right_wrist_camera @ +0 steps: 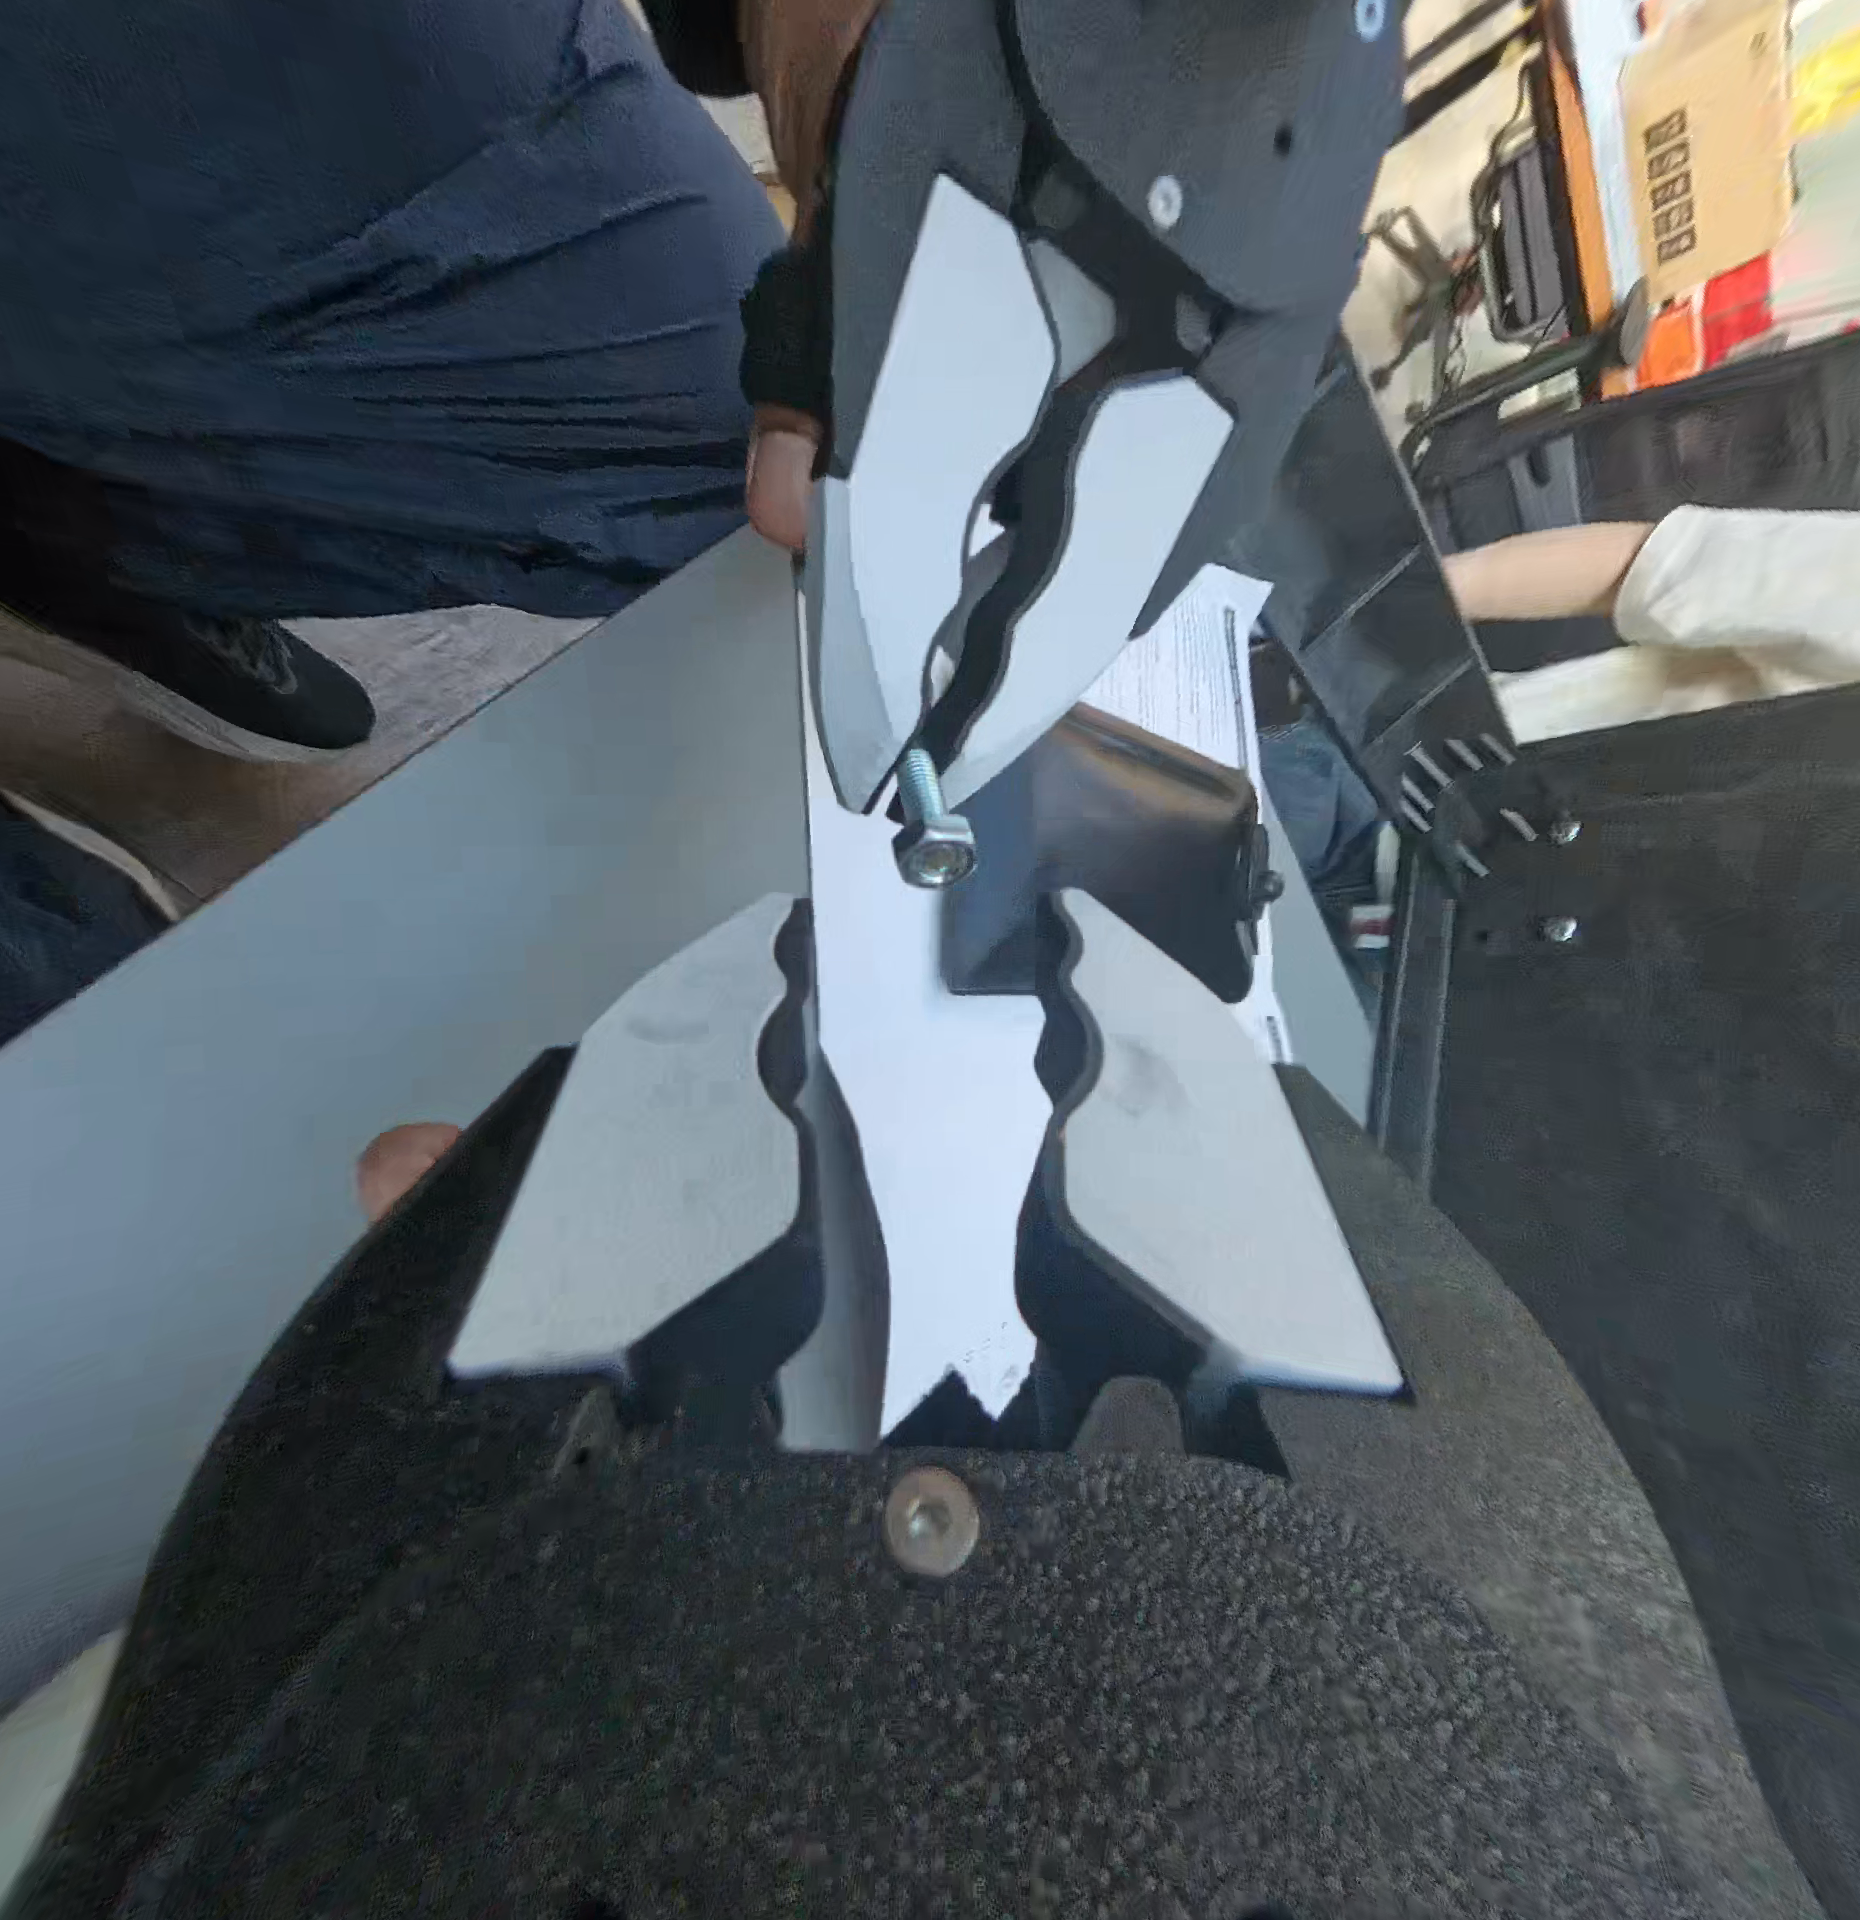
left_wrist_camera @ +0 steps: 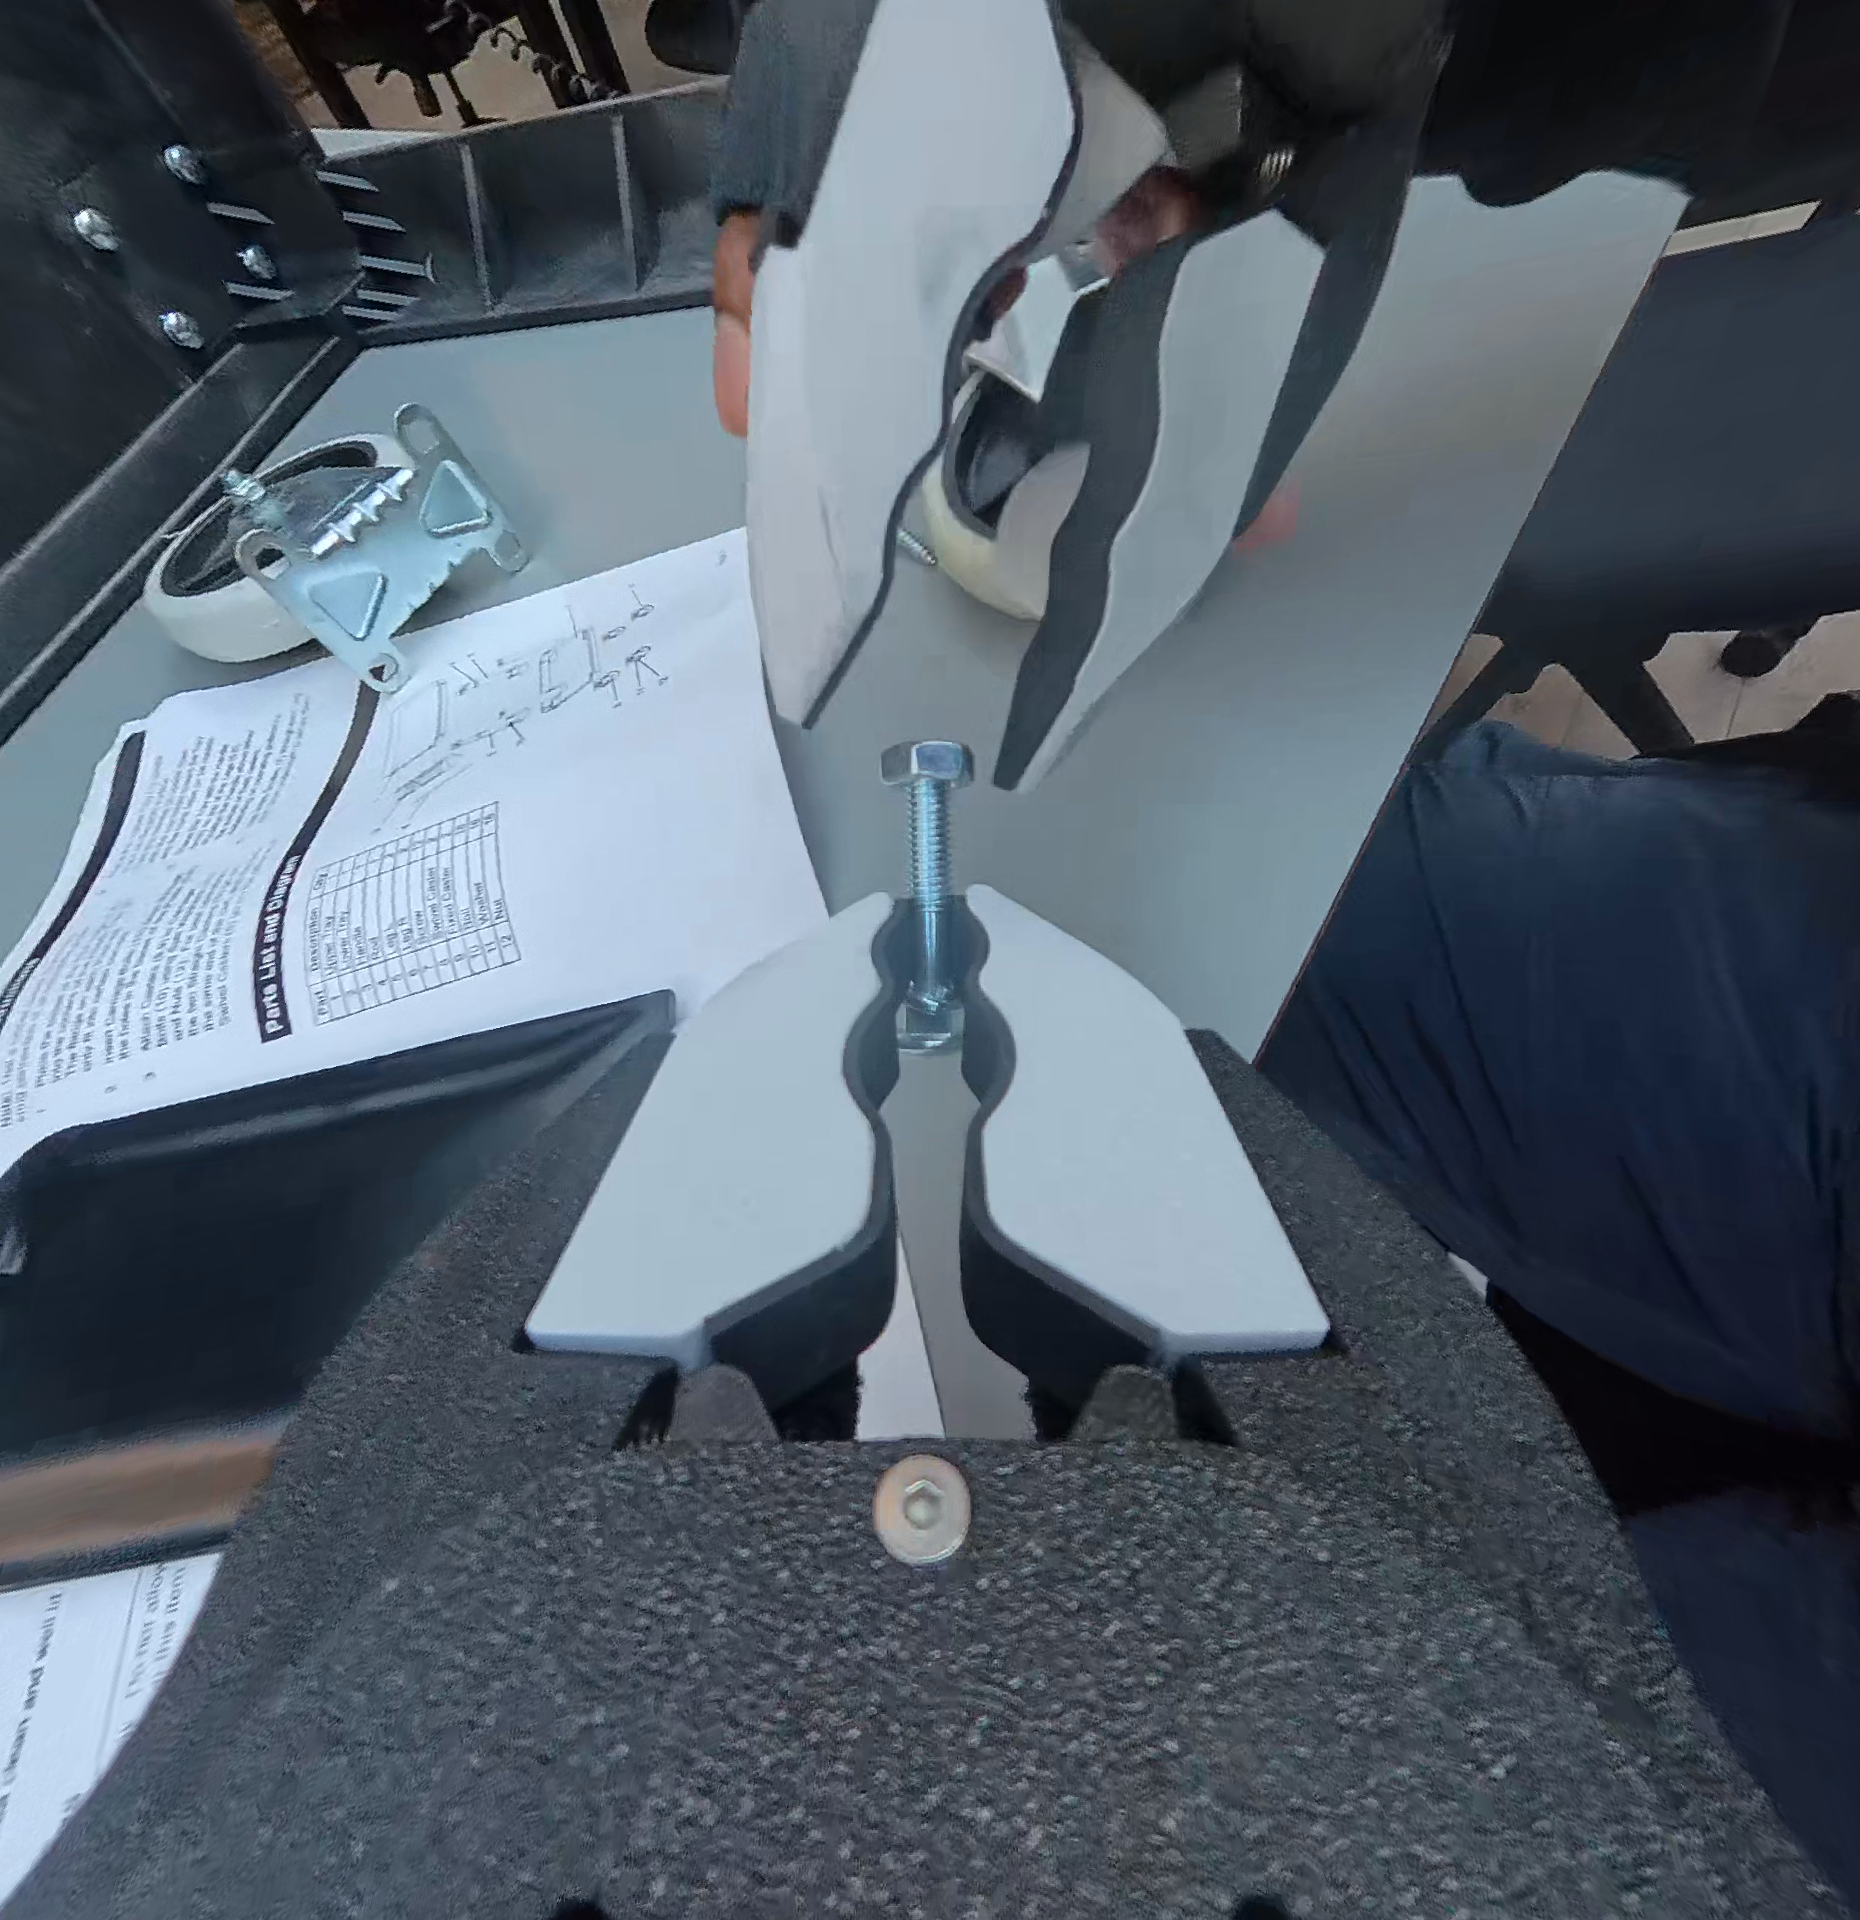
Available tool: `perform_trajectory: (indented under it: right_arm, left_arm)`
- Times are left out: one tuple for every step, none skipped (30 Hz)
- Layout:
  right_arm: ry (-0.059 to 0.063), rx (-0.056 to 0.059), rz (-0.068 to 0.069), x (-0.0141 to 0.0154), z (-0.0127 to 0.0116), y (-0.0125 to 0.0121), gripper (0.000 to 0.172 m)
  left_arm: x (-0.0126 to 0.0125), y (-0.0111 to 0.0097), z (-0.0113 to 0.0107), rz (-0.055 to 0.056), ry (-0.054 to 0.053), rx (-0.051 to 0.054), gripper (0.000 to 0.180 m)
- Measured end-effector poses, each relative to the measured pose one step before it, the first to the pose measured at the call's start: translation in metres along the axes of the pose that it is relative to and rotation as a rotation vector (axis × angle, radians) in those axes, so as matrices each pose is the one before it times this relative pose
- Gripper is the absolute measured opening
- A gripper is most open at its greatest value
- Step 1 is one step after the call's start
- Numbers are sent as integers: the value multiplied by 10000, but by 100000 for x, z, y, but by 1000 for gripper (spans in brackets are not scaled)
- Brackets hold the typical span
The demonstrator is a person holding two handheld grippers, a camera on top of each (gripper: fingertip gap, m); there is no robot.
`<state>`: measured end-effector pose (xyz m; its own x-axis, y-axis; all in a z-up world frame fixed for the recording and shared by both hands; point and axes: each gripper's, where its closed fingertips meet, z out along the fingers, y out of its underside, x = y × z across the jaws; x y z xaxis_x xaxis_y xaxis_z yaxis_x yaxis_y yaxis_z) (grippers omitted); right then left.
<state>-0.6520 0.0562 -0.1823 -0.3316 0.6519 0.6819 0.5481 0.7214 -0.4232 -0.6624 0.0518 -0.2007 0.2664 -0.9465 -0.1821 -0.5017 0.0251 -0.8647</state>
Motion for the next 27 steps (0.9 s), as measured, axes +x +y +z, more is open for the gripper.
perform_trajectory:
  right_arm:
    - [-286, -11, 1139, 54, -9, 169, 51]
    - [-291, 95, 1138, 99, 6, -9, 53]
    - [-264, 94, 1002, 124, 27, -99, 53]
    - [-236, 114, 841, 118, 48, -204, 54]
    - [-184, 65, 740, 138, 77, -195, 51]
    - [-261, -69, 618, -13, 135, -28, 43]
    - [-575, -186, 393, -551, 203, 145, 32]
    - [-705, -301, 100, -856, 227, 337, 15]
    - [-124, -294, -293, -252, 173, 320, 15]
    - [213, -228, -897, -98, 64, 203, 15]
    - [437, -185, -1364, -42, -44, 64, 15]
    - [580, -169, -1762, -47, -104, -67, 15]
    - [795, -97, -1873, 132, -95, -174, 15]
    - [923, -69, -1353, 473, -48, -134, 16]
    - [661, -183, -398, 542, -24, 190, 18]
    - [-6, -214, 542, 42, 57, 386, 29]
    - [-316, -164, 1146, -90, 51, 393, 40]
    - [-363, -41, 1329, -26, -2, 216, 50]
    - [-259, 88, 1239, 154, -115, 4, 55]
    - [-223, 248, 1029, 145, -196, -272, 56]
    - [-157, 300, 868, 203, -204, -423, 55]
    - [-114, 200, 833, 258, -119, -340, 54]
    - [-316, 64, 812, -8, 15, -198, 50]
    - [-490, -87, 720, -291, 131, 15, 43]
    - [-630, -281, 508, -585, 244, 343, 31]
    - [-694, -462, 164, -808, 315, 636, 16]
    - [-150, -482, -287, -249, 290, 696, 15]
  left_arm:
    - [-354, 148, -118, 210, -264, -122, 7]
    - [-242, 107, -17, 282, -252, -150, 7]
    - [-135, 27, 54, 300, -229, -138, 7]
    - [7, -57, 120, 294, -178, -92, 7]
    - [64, -92, 112, 294, -172, -79, 7]
    - [65, -84, 124, 300, -195, -83, 7]
    - [99, -100, 81, 305, -159, -73, 7]
    - [113, -135, 51, 235, -106, -29, 7]
    - [259, -13, 69, 115, 88, -68, 6]
    - [256, 101, 98, -56, 173, -84, 7]
    - [332, -79, 16, -277, 349, 88, 7]
    - [408, -145, -29, -491, 516, 174, 7]
    - [335, -120, -78, -630, 571, 188, 7]
    - [-37, -55, -184, -549, 306, 183, 7]
    - [-223, -79, -276, -298, 78, 205, 7]
    - [-308, 6, -287, -91, -97, 100, 7]
    - [-384, 88, -202, 83, -242, -25, 7]
    - [-313, 129, -113, 187, -244, -113, 7]
    - [-206, 91, -2, 229, -219, -122, 7]
    - [-111, -15, 65, 253, -202, -86, 7]
    - [0, -87, 103, 262, -173, -45, 7]
    - [79, -93, 145, 277, -139, -63, 7]
    - [84, -68, 137, 327, -180, -83, 7]
    - [89, -75, 115, 378, -187, -92, 7]
    - [30, -126, 61, 347, -208, -60, 7]
    - [20, -154, 9, 235, -155, -16, 7]
    - [180, -155, 8, 115, 40, 26, 6]
